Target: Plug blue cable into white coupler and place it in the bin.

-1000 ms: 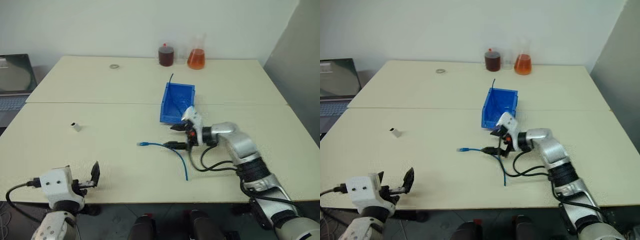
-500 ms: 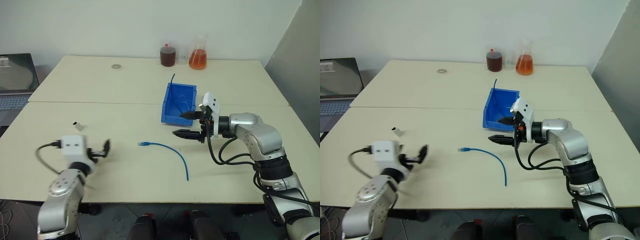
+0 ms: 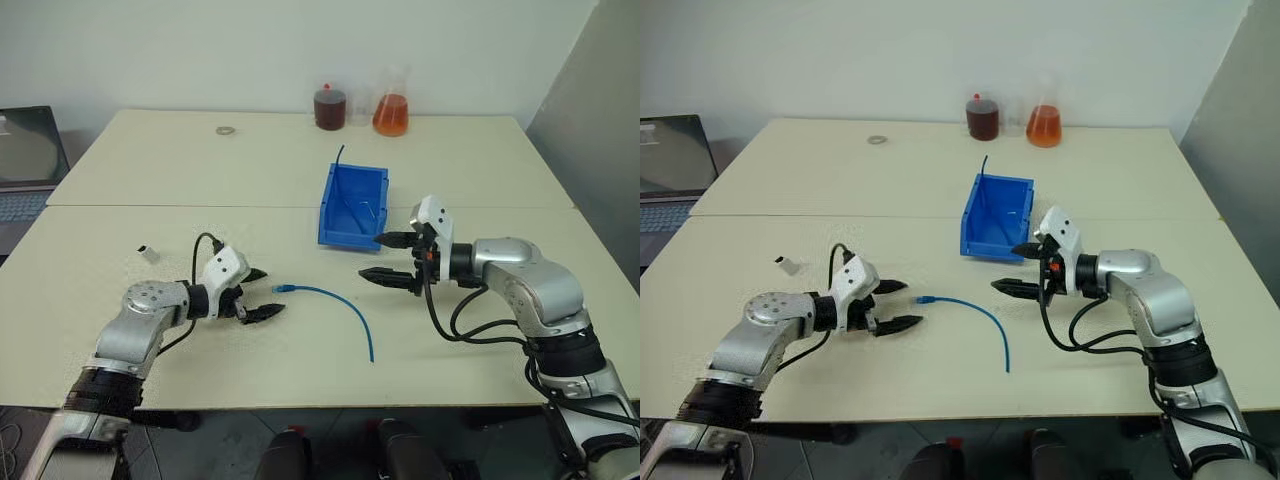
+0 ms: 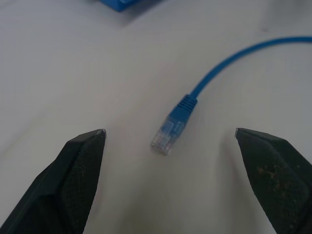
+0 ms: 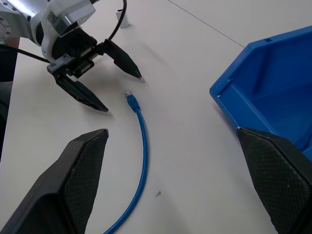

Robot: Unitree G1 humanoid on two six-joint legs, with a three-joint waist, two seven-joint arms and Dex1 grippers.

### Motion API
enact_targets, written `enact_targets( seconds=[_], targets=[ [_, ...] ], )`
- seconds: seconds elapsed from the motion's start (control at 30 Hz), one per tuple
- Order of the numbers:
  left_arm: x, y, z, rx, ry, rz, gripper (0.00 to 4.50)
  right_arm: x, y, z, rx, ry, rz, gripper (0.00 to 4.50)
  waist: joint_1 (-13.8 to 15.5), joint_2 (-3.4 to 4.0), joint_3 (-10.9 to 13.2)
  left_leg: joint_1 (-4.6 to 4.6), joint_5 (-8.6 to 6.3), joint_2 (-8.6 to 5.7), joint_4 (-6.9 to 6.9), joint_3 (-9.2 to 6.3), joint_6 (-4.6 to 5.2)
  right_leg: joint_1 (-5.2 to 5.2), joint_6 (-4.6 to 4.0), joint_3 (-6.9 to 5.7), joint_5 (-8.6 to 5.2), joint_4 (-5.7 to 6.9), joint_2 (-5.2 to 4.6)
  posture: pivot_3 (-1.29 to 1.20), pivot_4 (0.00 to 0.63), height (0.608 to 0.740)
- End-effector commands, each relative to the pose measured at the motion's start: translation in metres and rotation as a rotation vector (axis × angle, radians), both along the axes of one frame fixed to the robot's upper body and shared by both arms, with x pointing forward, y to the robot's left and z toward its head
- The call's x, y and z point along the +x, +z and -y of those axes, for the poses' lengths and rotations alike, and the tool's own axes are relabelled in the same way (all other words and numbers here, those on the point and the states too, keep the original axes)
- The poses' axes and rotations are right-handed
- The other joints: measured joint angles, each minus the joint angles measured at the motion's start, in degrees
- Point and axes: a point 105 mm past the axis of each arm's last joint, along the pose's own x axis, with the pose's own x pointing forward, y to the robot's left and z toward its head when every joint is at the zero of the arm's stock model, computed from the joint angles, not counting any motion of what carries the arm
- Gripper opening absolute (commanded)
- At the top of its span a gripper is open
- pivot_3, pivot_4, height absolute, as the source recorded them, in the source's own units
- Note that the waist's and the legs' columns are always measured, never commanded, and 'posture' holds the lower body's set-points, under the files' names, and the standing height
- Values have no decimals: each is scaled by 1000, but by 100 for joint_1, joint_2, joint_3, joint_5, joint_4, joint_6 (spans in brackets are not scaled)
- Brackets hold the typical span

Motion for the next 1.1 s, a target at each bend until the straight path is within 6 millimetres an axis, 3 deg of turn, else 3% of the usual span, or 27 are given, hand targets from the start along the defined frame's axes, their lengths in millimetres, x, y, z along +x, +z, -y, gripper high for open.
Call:
enact_targets(
  seconds=[0.03,0.17,0.3,0.83,0.97,1.1],
  targets=[
    [9,-9,-4,93,-98,1,4500,-6,13,2,26,-17,48,4470,20,0,0,-1,0,3,1,-1,0,0,0,-2,0,-2,1,0,150,740],
    [19,-14,-1,126,-173,-1,4500,-10,10,9,28,-57,40,4470,26,1,-2,1,0,1,4,-1,1,4,1,0,1,-1,-2,0,150,740],
    [17,-17,-2,152,-250,-22,3827,-12,8,12,30,-91,36,4500,20,2,-5,7,0,-2,9,0,2,12,4,1,1,1,-3,0,150,740],
    [14,-20,-29,178,-210,-66,342,-9,11,10,39,-99,34,4500,-21,3,-7,34,12,3,12,-6,21,30,26,1,-12,13,27,0,150,740],
    [14,-18,-26,126,-187,-67,242,-9,13,7,45,-96,37,4500,-29,4,-7,37,13,8,11,-7,23,30,25,1,-12,16,33,0,150,740],
    [19,13,8,-88,-124,-51,242,-12,18,-2,83,-96,39,4500,-38,4,-7,33,13,16,10,-10,23,26,24,2,-12,15,34,0,150,740]
  ],
)
